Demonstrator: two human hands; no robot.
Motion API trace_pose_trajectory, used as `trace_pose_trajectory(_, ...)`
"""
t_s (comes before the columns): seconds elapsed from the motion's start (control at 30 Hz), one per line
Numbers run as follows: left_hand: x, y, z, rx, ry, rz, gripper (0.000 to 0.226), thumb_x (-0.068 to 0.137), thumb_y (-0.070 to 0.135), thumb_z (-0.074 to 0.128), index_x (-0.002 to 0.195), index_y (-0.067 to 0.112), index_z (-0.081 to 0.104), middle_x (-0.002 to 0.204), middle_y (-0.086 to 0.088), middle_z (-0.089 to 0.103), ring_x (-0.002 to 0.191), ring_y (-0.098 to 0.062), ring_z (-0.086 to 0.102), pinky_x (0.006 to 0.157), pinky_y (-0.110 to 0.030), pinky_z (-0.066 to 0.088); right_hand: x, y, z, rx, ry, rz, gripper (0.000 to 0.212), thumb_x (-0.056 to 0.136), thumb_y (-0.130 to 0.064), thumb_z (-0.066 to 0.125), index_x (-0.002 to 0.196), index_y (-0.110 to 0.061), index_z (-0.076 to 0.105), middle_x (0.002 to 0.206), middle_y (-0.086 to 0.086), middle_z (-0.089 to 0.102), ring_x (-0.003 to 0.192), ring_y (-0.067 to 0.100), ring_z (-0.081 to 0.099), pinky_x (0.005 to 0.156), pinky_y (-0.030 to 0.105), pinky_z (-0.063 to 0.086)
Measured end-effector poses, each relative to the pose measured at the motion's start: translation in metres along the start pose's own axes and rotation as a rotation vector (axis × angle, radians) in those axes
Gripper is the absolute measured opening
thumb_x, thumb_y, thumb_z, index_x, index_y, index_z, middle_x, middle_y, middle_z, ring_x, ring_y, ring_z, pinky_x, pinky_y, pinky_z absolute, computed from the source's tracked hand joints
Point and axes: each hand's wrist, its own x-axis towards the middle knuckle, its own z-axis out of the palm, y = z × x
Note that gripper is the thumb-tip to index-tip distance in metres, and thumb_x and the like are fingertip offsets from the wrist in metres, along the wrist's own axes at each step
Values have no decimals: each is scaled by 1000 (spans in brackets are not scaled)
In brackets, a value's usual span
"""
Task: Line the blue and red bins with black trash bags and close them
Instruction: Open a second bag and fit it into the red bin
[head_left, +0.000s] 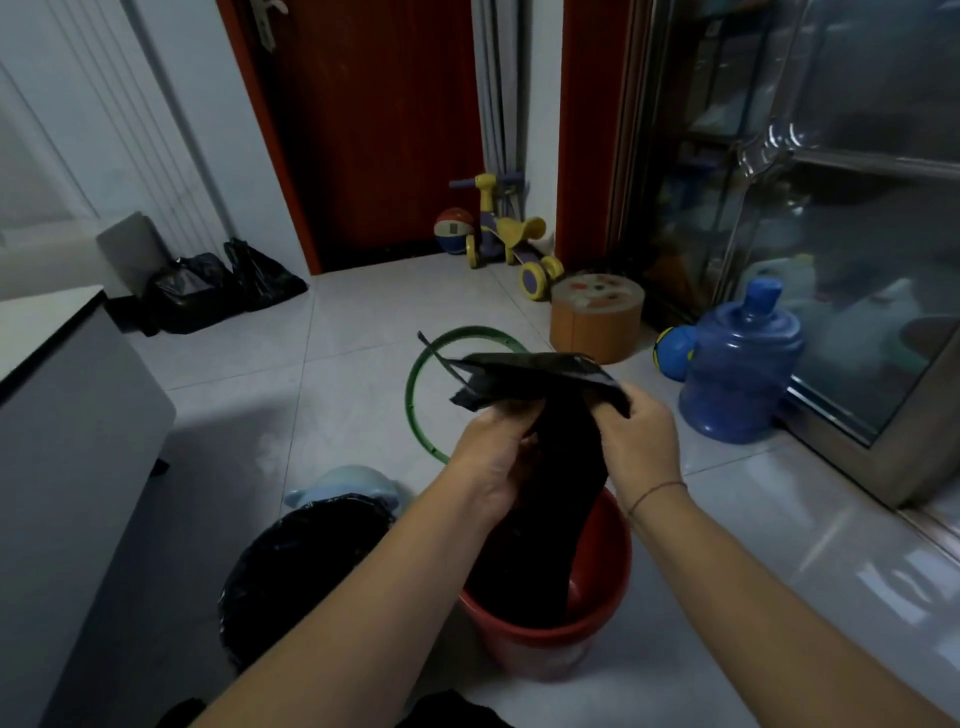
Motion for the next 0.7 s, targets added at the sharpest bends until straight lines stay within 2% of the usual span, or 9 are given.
trace_pose_trajectory(0.1, 10, 0, -21, 1, 56, 7, 8, 89, 21, 61, 91, 14, 64, 76, -3, 66, 71, -16, 61, 63, -27, 49, 14, 14, -13, -7, 76, 103, 26, 86, -18, 59, 60, -22, 59, 47, -11, 58, 46, -2, 53, 39, 7, 36)
trace_pose_trajectory(0.17, 16, 3, -37, -17, 107, 14, 16, 91, 26, 58, 98, 12, 63, 77, -2, 66, 68, -14, 61, 64, -26, 49, 24, 23, -23, 35, 111, 158, 32, 88, -16, 57, 56, -19, 53, 37, -9, 53, 39, 0, 48, 35, 8, 33)
trace_pose_trajectory(0.23, 24, 6, -53, -82, 205, 23, 21, 91, 26, 60, 99, 7, 63, 70, -3, 66, 60, -13, 62, 59, -24, 53, 32, 31, -31, 32, 101, 189, 37, 90, -17, 57, 54, -17, 49, 42, -6, 48, 46, 4, 41, 38, 9, 32)
trace_pose_trajectory(0.33, 28, 9, -71, -94, 350, 46, 14, 88, 22, 65, 84, 8, 64, 59, -1, 67, 50, -10, 64, 51, -21, 53, 40, 35, -41, 55, 24, 238, 37, 88, -28, 61, 54, -17, 51, 51, -3, 50, 54, 8, 43, 49, 19, 35)
trace_pose_trajectory(0.43, 30, 4, -77, 109, 452, 81, 16, 86, 23, 67, 85, 7, 64, 73, -4, 67, 73, -19, 62, 67, -27, 54, 41, 35, -45, -55, -115, 244, 38, 87, -39, 60, 53, -22, 65, 50, -11, 61, 52, 0, 57, 48, 13, 41)
trace_pose_trajectory(0.53, 31, 0, -70, 750, 532, 292, 53, 82, 40, 69, 122, 10, 53, 121, -5, 54, 114, -20, 48, 100, -38, 41, 38, 31, -42, -81, -249, 237, 47, 89, -40, 57, 45, -28, 65, 41, -15, 56, 43, -5, 53, 44, 8, 38)
trace_pose_trajectory(0.6, 27, 5, -57, 1053, 359, 508, 63, 82, 47, 65, 134, 18, 46, 141, 1, 42, 132, -15, 35, 110, -33, 30, 36, 29, -39, -76, -338, 252, 43, 84, -48, 58, 66, -11, 70, 61, -1, 65, 59, 8, 58, 57, 19, 46)
trace_pose_trajectory(0.63, 26, 7, -49, 1080, 213, 529, 60, 84, 46, 63, 134, 18, 47, 141, 3, 44, 132, -12, 36, 107, -26, 30, 34, 28, -38, -50, -378, 260, 54, 80, -52, 59, 79, 2, 67, 72, 8, 66, 67, 15, 59, 64, 26, 47)
trace_pose_trajectory(0.7, 26, 7, -38, 1001, -25, 378, 42, 89, 42, 58, 124, 17, 59, 122, 7, 62, 118, -8, 54, 92, -16, 40, 31, 24, -37, 1, -454, 262, 70, 68, -58, 61, 87, 10, 63, 80, 17, 66, 73, 23, 60, 67, 31, 49)
